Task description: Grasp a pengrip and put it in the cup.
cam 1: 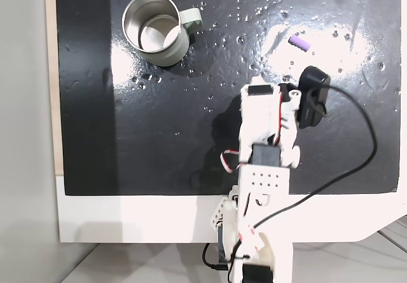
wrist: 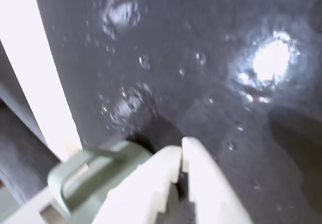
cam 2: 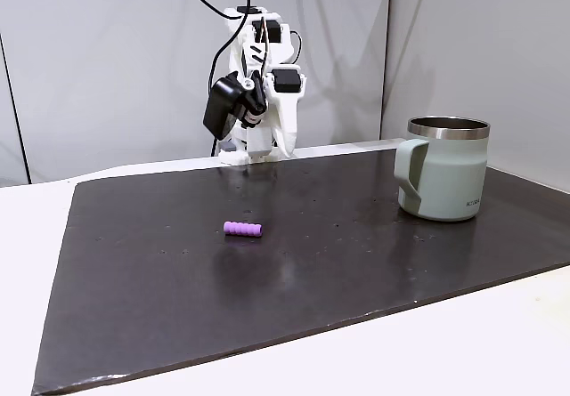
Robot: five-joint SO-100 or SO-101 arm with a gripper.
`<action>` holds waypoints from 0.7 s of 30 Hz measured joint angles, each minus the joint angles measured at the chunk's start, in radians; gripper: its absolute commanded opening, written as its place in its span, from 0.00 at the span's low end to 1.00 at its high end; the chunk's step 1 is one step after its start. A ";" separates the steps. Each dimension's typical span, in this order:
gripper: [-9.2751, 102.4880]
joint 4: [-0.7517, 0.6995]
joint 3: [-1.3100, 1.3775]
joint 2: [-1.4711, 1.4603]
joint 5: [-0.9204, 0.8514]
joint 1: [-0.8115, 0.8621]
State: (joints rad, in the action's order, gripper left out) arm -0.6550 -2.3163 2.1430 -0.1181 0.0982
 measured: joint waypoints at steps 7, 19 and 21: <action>0.21 -0.190 0.402 -0.380 0.086 0.094; 0.24 -0.439 0.808 -0.634 0.120 0.140; 0.24 -0.477 0.873 -0.684 0.120 0.149</action>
State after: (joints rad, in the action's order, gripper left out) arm -1.1321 -1.4435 1.4588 0.0015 0.2470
